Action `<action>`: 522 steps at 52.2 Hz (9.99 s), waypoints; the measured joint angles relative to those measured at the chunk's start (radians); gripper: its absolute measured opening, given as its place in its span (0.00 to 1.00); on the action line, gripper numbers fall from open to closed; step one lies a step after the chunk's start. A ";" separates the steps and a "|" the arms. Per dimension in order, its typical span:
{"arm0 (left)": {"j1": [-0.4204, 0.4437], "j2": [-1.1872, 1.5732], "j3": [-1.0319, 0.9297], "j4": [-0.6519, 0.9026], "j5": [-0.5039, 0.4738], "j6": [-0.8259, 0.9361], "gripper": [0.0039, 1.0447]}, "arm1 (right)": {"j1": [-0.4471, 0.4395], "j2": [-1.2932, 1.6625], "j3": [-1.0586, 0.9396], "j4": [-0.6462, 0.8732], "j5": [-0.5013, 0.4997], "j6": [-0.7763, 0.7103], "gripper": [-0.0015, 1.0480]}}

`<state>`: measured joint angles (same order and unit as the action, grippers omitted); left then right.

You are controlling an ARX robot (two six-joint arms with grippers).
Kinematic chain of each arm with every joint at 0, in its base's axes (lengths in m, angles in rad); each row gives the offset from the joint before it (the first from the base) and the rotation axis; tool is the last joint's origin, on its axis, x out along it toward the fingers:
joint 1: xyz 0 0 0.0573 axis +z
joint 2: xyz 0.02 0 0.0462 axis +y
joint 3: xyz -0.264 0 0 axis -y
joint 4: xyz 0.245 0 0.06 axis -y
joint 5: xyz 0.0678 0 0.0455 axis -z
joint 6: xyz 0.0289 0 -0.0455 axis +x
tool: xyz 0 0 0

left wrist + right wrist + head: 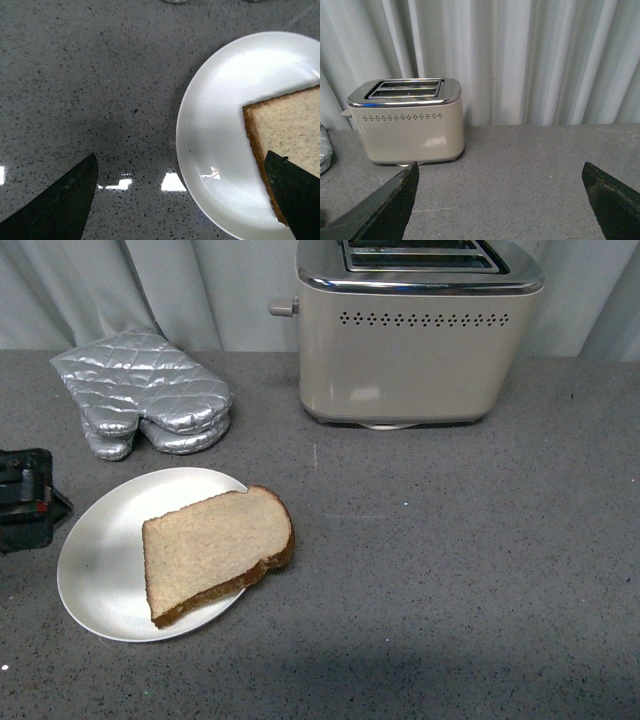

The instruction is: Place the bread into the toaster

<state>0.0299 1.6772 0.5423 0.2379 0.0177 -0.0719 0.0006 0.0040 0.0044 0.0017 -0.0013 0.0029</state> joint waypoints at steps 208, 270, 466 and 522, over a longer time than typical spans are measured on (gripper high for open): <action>-0.169 -1.080 -0.524 0.346 -0.151 0.062 0.03 | 0.000 0.000 0.000 0.000 0.000 0.000 0.91; -0.032 -1.671 -0.524 -0.236 -0.019 0.064 0.03 | 0.000 0.000 0.000 0.000 0.000 0.000 0.91; -0.032 -1.673 -0.524 -0.237 -0.019 0.067 0.94 | 0.308 1.775 1.573 -0.567 0.296 1.425 0.00; -0.032 -1.673 -0.524 -0.237 -0.019 0.067 0.94 | 0.317 1.973 1.706 -0.563 0.333 1.404 0.00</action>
<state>-0.0025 0.0040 0.0181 0.0006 -0.0017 -0.0051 0.3176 1.9774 1.7107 -0.5610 0.3313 1.4071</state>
